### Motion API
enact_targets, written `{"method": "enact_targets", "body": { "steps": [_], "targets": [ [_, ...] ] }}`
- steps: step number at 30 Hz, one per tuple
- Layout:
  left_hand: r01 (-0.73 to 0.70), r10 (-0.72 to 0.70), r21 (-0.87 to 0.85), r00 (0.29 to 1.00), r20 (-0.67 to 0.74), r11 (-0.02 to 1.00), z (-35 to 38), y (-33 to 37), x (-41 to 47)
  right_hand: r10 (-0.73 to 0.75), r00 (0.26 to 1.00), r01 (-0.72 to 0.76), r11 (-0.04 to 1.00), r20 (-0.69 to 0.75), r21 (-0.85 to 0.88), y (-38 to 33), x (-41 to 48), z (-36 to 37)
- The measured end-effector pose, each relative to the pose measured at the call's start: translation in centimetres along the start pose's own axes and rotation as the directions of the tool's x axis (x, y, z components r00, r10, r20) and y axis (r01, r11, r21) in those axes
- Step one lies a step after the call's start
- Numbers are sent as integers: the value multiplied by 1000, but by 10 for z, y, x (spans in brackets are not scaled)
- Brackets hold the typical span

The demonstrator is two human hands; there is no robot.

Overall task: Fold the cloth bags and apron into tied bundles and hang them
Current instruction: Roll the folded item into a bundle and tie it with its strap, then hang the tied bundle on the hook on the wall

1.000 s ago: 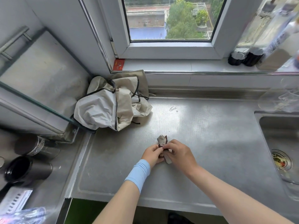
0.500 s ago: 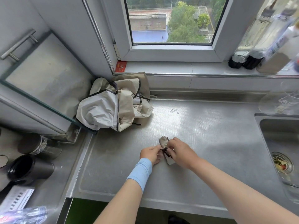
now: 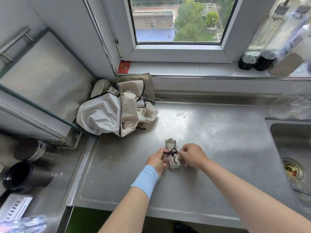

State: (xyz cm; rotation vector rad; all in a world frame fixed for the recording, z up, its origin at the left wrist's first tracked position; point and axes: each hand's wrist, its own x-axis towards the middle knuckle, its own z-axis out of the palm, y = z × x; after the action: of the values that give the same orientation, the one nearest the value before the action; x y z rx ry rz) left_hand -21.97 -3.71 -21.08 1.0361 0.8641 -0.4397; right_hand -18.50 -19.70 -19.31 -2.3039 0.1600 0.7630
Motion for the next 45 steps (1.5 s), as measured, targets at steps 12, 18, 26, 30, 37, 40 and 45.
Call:
{"method": "enact_targets", "body": {
  "steps": [12,18,26,30,37,40,45],
  "targets": [
    [39,-51,-164,997,-65,986,0,3,15,272,948,-318,849,166,422,-13,9,9],
    [39,-52,-164,996,-77,986,-2,5,19,316,936,-352,822,157,448,-17,11,11],
    [-83,84,202,996,6,976,-16,25,10,96,991,-94,995,89,-33,-15,10,-17],
    [-113,125,318,992,-17,941,-5,38,3,-407,913,372,799,31,-473,-31,12,-27],
    [-129,164,519,986,-22,845,-6,34,-6,-615,636,596,7,467,-803,-36,27,-15],
    [-169,174,524,984,41,835,-9,36,-14,-663,585,570,-73,467,-819,-36,33,-10],
    [-206,211,637,975,70,743,-11,34,-14,-602,721,515,134,343,-846,-37,34,-13]
  ]
}}
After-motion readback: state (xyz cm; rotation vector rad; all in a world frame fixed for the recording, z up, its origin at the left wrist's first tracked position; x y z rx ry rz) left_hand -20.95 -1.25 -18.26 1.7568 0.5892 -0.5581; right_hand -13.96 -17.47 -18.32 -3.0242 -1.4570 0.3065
